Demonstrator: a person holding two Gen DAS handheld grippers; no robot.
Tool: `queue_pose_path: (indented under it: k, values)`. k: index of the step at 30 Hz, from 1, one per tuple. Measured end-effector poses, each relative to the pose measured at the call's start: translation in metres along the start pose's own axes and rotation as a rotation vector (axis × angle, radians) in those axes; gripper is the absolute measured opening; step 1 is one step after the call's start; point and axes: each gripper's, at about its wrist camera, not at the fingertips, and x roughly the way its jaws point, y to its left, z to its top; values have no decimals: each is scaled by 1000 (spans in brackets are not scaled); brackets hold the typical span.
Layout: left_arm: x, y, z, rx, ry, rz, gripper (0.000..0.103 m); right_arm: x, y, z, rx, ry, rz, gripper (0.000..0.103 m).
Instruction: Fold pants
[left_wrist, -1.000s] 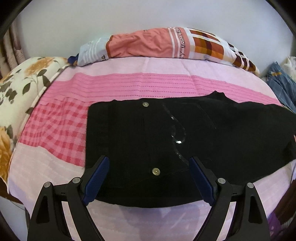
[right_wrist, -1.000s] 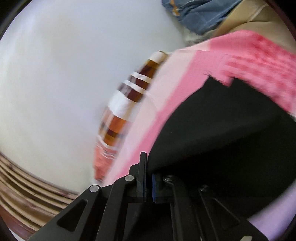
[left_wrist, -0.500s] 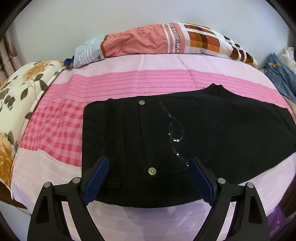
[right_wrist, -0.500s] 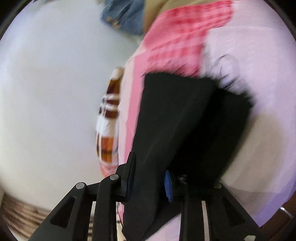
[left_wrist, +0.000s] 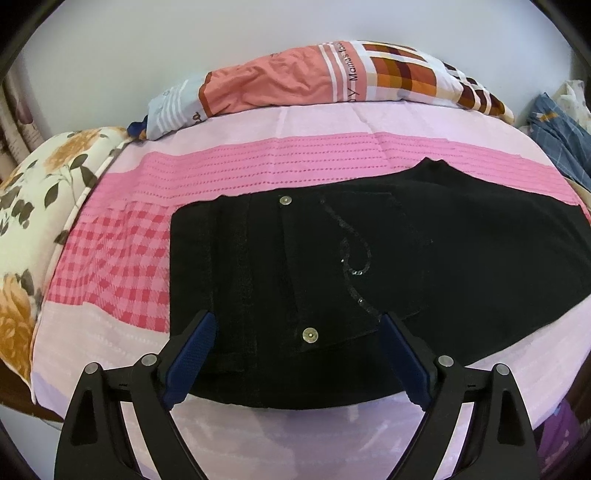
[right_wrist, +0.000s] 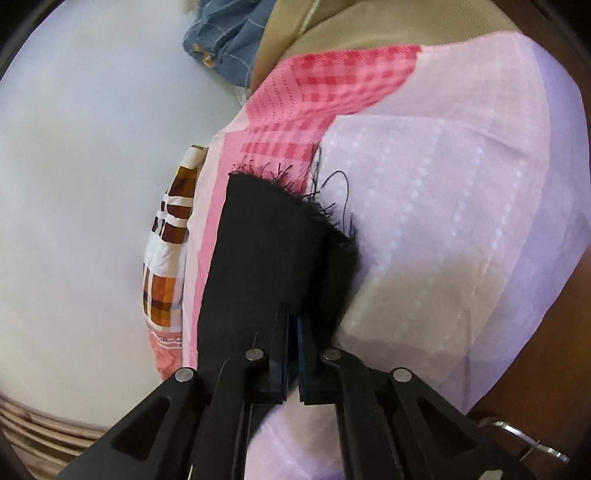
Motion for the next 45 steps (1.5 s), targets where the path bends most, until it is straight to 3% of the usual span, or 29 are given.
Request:
queue_pose_path:
  k: [3,5,8,9,13,16,18,26,29,33,34,35,36,39,43,44,45]
  values:
    - [0,2,-3,-18,6,-8,90,-7,-6,0,57,-11,53,11]
    - [-2,1,-4,-19,-1,-11,90,-8,-8,1,103,36,132,12]
    - [-6,-1,-5,-13,-10,-20,90,-4,10,-14,61,98,188,26]
    - [-6,-4,-4,-12,-11,-23,90,0,14,-20,64,123,201,32]
    - [-7,-12,-3,-5,-10,-40,90,31,24,-51,79,252,187,33]
    - [-9,-16,-3,-3,-13,-57,90,40,29,-59,50,265,155,26]
    - [-10,-17,-3,-2,-16,-62,90,39,32,-57,10,254,98,7]
    - [-13,-16,-1,4,-17,-58,91,20,37,-61,-92,234,-29,3]
    - [-15,-13,0,-8,-29,-64,92,24,19,-57,-12,242,11,2]
    - [-13,-13,0,-10,-26,-61,92,31,24,-62,23,285,102,16]
    - [-12,-13,0,-14,-24,-66,92,36,25,-69,50,312,127,24]
    - [-12,-13,-1,-19,-21,-73,92,38,27,-74,64,320,158,43]
    - [-12,-13,-1,-22,-19,-78,92,43,30,-79,69,332,181,50]
    - [-10,-16,-2,-18,-12,-89,92,59,49,-103,24,401,174,52]
    - [-9,-20,-4,-13,-11,-106,92,83,73,-134,-29,466,167,52]
    - [-9,-20,-4,-12,-11,-108,92,89,78,-142,-39,481,158,45]
    - [-9,-20,-5,-11,-11,-110,92,93,81,-148,-48,487,148,30]
